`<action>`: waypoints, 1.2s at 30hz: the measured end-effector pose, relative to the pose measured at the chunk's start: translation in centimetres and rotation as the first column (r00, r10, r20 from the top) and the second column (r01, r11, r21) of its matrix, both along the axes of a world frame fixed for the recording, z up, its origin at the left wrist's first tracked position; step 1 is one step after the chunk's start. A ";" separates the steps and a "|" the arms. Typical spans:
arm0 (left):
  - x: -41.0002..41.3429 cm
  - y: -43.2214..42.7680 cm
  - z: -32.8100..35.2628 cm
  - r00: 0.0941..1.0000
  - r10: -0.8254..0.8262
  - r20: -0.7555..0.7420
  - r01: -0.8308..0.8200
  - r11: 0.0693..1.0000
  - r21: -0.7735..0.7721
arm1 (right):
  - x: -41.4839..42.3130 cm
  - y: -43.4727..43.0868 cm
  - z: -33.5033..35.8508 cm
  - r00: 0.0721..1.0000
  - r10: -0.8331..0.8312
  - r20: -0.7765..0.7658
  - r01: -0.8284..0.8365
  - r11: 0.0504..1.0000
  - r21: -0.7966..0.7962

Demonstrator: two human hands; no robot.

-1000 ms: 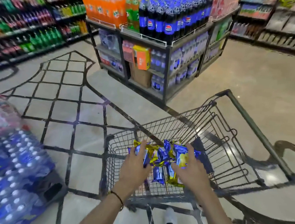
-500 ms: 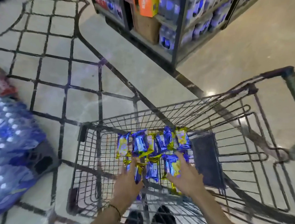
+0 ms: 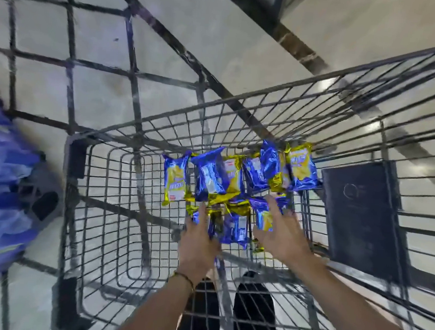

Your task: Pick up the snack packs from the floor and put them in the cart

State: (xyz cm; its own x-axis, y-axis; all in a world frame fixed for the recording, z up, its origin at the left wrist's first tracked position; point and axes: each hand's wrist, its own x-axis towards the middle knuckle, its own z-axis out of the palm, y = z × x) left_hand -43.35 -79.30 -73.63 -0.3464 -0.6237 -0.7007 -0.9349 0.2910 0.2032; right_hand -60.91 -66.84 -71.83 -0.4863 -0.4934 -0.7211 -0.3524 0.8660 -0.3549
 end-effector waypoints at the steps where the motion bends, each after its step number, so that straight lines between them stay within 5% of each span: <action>1: -0.1 -0.3 -0.2 1.000 -0.018 0.011 0.018 1.000 -0.009 | 0.1 -0.3 -0.3 1.000 -0.003 -0.025 0.003 1.000 0.009; 9: 0.1 -1.1 2.3 0.994 -0.103 -0.045 0.103 0.995 0.000 | 0.4 -0.6 1.0 0.983 0.021 -0.181 -0.013 0.999 0.046; 17: -1.1 -3.2 11.4 0.957 -0.286 0.047 0.283 0.957 0.060 | 0.4 -0.7 9.3 0.882 0.256 -0.395 -0.243 0.966 0.085; 23: -1.7 -5.4 22.1 0.886 -0.460 0.060 0.463 0.866 -0.192 | 0.8 -2.6 19.8 0.826 0.300 -0.478 -0.335 0.942 0.012; 28: -0.1 -5.9 31.9 0.883 -0.466 -0.060 0.413 0.830 -0.376 | 2.3 -3.4 29.4 0.742 0.349 -0.573 -0.449 0.893 -0.038; 36: 3.8 -6.7 44.3 0.842 -0.497 -0.209 0.308 0.762 -0.570 | 5.0 -4.4 42.1 0.719 0.207 -0.664 -0.458 0.860 -0.227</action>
State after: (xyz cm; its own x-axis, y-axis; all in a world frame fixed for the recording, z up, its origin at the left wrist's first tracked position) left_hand -39.60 -85.95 -29.35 -0.7937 -0.5945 -0.1290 -0.6082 0.7706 0.1905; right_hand -55.88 -71.23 -29.76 -0.5013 -0.8617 -0.0788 -0.8353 0.5057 -0.2157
